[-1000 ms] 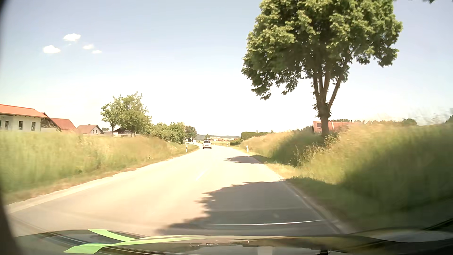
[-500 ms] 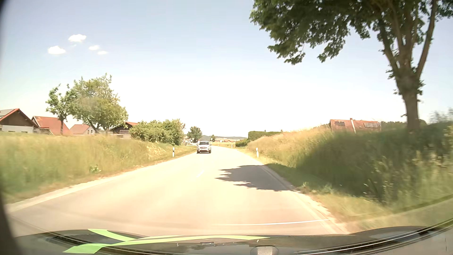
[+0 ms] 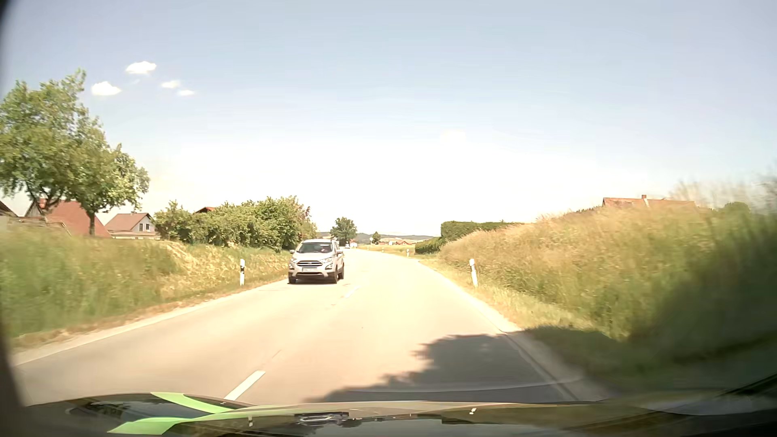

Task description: Follow the waypoints while adhering to traffic rules and regulations

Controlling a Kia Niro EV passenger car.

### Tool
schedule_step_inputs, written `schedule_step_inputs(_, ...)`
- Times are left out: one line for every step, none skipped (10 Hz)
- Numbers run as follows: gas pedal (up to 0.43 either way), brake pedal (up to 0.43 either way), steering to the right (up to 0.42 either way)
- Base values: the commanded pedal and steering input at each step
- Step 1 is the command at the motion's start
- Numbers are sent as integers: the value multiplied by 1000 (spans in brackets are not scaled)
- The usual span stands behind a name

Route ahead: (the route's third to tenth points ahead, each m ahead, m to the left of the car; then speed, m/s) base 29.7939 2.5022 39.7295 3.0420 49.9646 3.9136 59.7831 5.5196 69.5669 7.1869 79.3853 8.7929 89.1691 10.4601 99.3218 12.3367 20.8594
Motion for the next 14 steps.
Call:
schedule_step_inputs(220,0,-13)
schedule_step_inputs(220,0,-13)
schedule_step_inputs(197,0,-13)
schedule_step_inputs(157,0,-13)
schedule_step_inputs(157,0,-14)
schedule_step_inputs(157,0,-14)
schedule_step_inputs(177,0,-14)
schedule_step_inputs(209,0,-14)
schedule_step_inputs(220,0,-14)
schedule_step_inputs(220,0,-14)
schedule_step_inputs(228,0,-14)
schedule_step_inputs(228,0,-14)
schedule_step_inputs(240,0,-14)
schedule_step_inputs(240,0,-14)
